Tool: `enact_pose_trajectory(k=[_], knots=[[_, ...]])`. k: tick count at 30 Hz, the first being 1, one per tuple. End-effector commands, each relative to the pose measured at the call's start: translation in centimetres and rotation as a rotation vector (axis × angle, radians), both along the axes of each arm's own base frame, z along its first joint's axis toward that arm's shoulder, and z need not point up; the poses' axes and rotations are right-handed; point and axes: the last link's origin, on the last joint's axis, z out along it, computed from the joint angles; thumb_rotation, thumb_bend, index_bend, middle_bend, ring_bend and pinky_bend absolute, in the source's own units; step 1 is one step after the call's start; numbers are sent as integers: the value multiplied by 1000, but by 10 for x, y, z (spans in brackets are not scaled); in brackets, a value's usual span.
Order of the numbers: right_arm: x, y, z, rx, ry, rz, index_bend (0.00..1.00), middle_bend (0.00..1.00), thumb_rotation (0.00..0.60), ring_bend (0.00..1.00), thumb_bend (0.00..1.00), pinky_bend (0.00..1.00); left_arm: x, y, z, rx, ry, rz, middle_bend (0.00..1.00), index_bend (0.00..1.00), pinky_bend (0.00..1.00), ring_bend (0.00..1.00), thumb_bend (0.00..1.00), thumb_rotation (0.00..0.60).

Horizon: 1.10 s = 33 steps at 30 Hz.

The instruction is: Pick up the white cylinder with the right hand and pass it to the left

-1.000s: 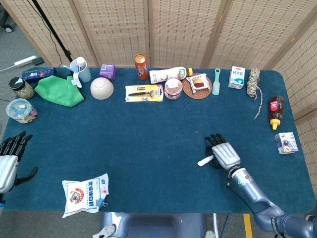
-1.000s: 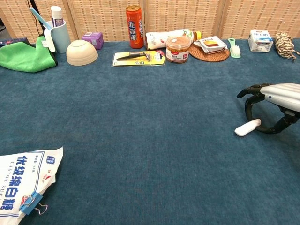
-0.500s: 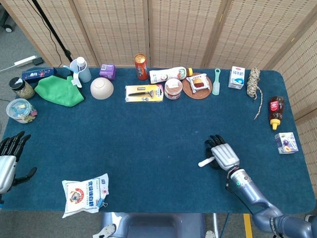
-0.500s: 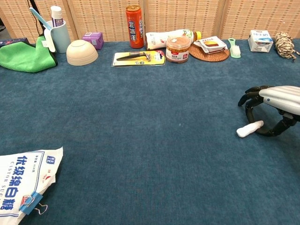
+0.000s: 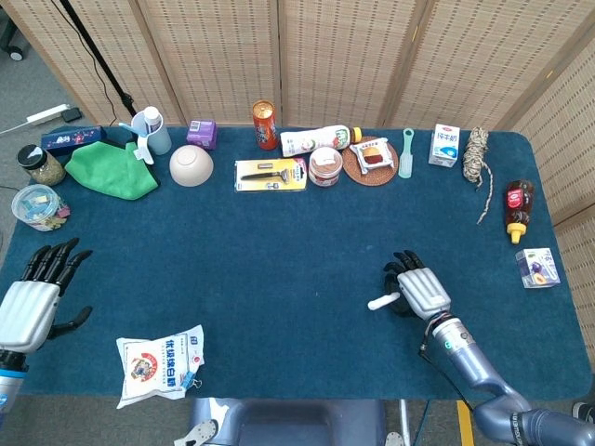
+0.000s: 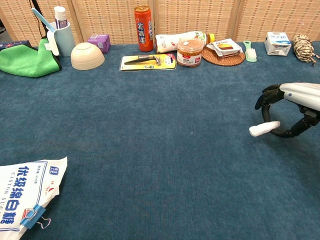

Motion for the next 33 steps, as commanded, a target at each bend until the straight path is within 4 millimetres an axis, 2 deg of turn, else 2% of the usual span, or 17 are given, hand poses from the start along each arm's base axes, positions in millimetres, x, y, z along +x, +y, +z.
enact_pose_trajectory(k=[1, 10, 12, 17, 25, 33], knots=[[15, 0, 10, -4, -71, -22, 641, 267, 600, 88, 366, 0, 17, 11, -12, -36, 13, -108, 2, 154, 0, 22, 251, 600], [39, 2, 15, 5, -135, -48, 643, 267, 600, 88, 364, 0, 46, 27, -38, -115, 23, -286, 18, 212, 0, 38, 252, 600], [48, 1, 15, 10, -162, -60, 643, 267, 600, 88, 363, 0, 57, 33, -50, -148, 13, -344, 23, 230, 0, 40, 253, 600], [59, 1, 14, 21, -182, -88, 643, 267, 600, 88, 361, 0, 69, 41, -67, -187, -23, -397, 36, 281, 0, 48, 252, 600], [83, -1, 4, 48, -265, -147, 642, 266, 600, 88, 362, 0, 88, 54, -102, -259, -53, -474, 40, 357, 0, 49, 253, 600], [98, 0, -5, 73, -299, -157, 637, 262, 600, 88, 361, 0, 107, 62, -123, -269, -74, -520, 49, 439, 0, 49, 253, 600]])
